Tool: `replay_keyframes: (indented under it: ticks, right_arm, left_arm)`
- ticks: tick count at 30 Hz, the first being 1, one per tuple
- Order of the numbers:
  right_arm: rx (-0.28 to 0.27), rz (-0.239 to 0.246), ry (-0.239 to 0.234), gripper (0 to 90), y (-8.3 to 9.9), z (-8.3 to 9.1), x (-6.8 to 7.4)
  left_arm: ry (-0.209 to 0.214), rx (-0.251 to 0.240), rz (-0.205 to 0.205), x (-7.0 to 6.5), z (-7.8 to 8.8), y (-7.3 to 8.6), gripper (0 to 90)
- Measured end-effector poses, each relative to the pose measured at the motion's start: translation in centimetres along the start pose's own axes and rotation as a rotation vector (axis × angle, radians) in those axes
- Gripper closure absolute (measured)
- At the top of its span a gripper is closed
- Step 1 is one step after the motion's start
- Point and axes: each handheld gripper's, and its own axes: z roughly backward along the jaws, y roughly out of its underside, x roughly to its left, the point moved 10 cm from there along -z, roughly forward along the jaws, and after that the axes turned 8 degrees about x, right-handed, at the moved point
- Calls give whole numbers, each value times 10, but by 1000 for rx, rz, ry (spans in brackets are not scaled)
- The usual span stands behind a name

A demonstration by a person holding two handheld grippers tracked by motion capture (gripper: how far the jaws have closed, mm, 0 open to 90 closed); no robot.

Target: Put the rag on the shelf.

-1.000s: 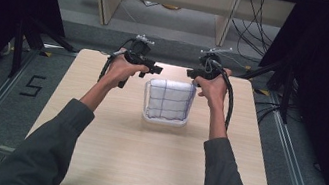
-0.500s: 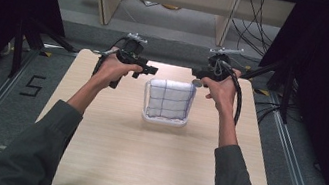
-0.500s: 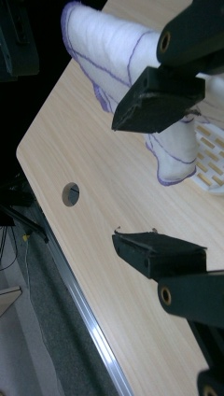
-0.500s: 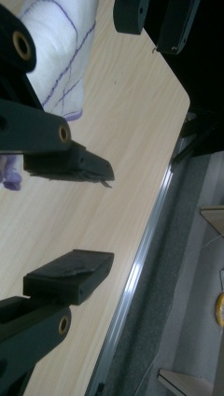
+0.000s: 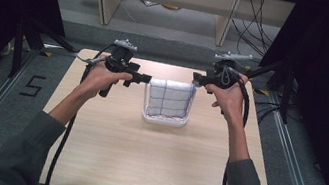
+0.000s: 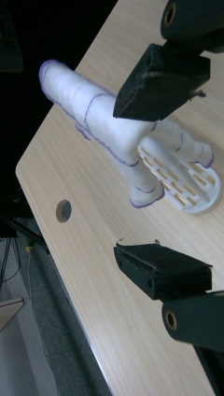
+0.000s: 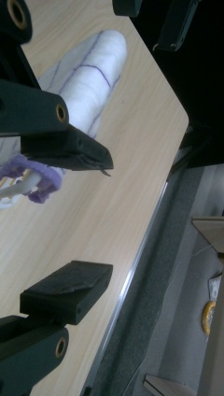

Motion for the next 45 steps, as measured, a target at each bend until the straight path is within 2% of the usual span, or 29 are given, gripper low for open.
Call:
replay_keyframes:
  ticks: [1,2,3,4,6,7,9,10,11,12,13,14,15,17,20,21,22,25,26,29,31,32,35,39,41,43,45]
  right_arm:
    - [1,19,0,434,2,2,1]
    - [-3,14,-5,434,4,3,3]
    - [-8,33,-8,433,5,4,4]
    - [-11,25,-8,432,6,6,6]
    - [-5,39,-12,430,9,8,10]
    - [-10,59,-11,428,9,9,11]
    - [-4,50,-11,428,11,12,15]
    - [-25,73,3,428,10,12,13]
    - [-11,55,-14,428,12,13,17]
    - [-20,69,-5,430,12,12,17]
    - [-10,55,-9,430,15,14,19]
    - [-21,76,-8,430,15,13,18]
    - [-14,61,-13,430,17,14,20]
    - [-14,75,-9,430,19,15,20]
    - [-20,61,-10,430,22,17,22]
    - [-35,69,-24,430,23,18,26]
    - [-41,84,-12,430,23,20,26]
    - [-60,84,-8,430,26,23,31]
    - [-58,99,-17,430,28,24,33]
    - [-69,89,-25,429,31,26,38]
    - [-67,103,-35,419,36,27,43]
    - [-63,90,-40,413,38,29,46]
    - [-84,96,-46,401,39,29,49]
    - [-92,135,-58,367,44,34,57]
    - [-91,107,-60,356,48,35,62]
    - [-108,144,-76,354,50,34,65]
    - [-101,117,-78,344,55,35,68]
  left_arm:
    - [1,-5,-1,-2,2,2,267]
    - [4,-4,-7,-5,4,5,262]
    - [15,-4,-9,-8,5,7,254]
    - [30,-6,-9,-11,7,10,246]
    - [48,-17,-6,-17,10,13,239]
    - [46,-18,-10,-18,11,15,239]
    - [46,-17,-24,-21,12,19,237]
    - [44,-14,-26,-22,13,21,237]
    - [40,-19,-31,-23,14,22,237]
    - [44,-19,-29,-24,14,23,237]
    - [43,-21,-35,-25,15,25,237]
    - [44,-19,-38,-26,16,27,237]
    - [44,-19,-38,-26,16,27,236]
    - [47,-24,-42,-29,18,31,235]
    - [48,-25,-44,-31,18,35,234]
    - [49,-20,-45,-32,19,39,232]
    - [53,-22,-53,-33,19,41,232]
    - [54,-18,-58,-37,19,47,231]
    - [54,-18,-58,-37,19,47,231]
    - [58,-15,-63,-40,21,52,226]
    - [66,-19,-66,-43,22,55,223]
    - [56,-26,-69,-44,23,56,221]
    - [59,-28,-72,-46,24,59,219]
    - [74,-24,-85,-55,27,67,212]
    - [73,-30,-87,-58,29,70,212]
    - [83,-22,-95,-61,30,74,211]
    - [84,-25,-97,-63,32,77,209]
